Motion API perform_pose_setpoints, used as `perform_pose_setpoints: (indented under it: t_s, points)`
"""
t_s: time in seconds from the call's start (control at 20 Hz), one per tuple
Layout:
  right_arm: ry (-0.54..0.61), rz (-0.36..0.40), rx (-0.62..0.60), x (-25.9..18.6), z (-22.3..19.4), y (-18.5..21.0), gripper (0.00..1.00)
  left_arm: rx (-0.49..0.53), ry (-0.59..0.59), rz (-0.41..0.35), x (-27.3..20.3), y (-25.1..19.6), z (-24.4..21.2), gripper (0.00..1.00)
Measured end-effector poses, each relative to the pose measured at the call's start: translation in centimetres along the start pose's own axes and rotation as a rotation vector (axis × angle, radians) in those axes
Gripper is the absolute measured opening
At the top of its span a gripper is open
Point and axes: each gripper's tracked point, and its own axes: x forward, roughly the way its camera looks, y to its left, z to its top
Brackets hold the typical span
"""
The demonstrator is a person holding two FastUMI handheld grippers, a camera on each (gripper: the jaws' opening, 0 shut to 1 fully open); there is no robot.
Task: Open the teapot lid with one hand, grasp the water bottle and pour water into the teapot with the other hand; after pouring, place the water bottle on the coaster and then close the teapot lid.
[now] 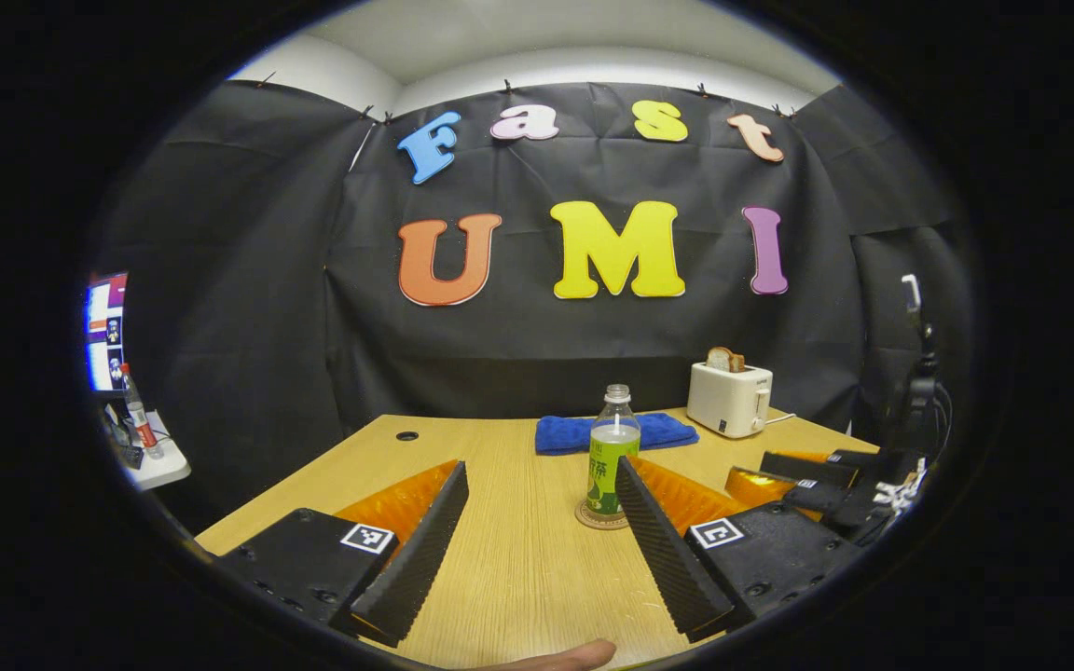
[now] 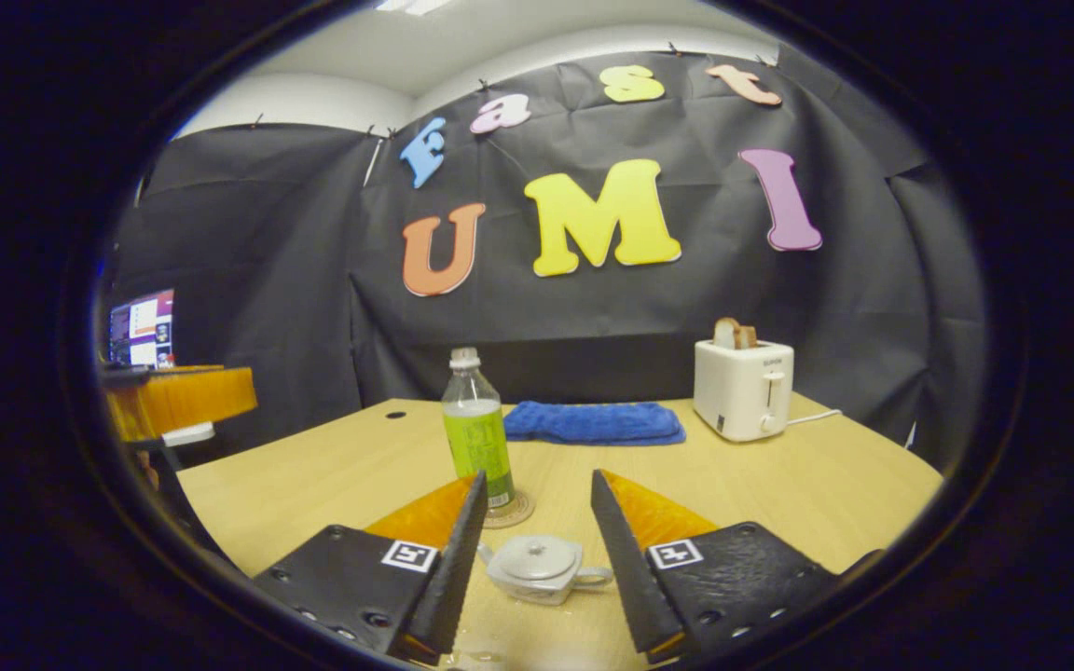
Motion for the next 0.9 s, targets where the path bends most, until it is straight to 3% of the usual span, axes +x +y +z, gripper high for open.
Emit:
perform_pose_setpoints:
  t_s: [0.2, 0.3, 0.5, 0.8, 0.9]
  points:
    - [-0.058, -0.017, -0.044, -5.1, 4.9, -0.8, 0.92, 0.063, 0.006, 0.017, -1.5, -0.6, 0.6, 0.99]
    - [-0.077, -0.076, -0.1, -7.9, 6.9, -2.5, 0.98, 0.091, -0.001, 0.006, -2.1, -1.5, 1.2, 0.99]
    - [-0.073, -0.242, -0.203, -12.8, 8.2, -6.6, 0.95, 0.115, -0.033, 0.002, -3.6, -2.6, 2.5, 1.0]
    - [-0.049, -0.259, -0.185, -15.5, 6.2, -10.4, 0.95, 0.064, -0.048, 0.068, -4.8, -3.4, 3.1, 0.97]
    - [-0.081, -0.287, -0.179, -15.6, 7.2, -11.7, 0.95, 0.051, -0.052, 0.082, -4.9, -3.9, 2.8, 0.97]
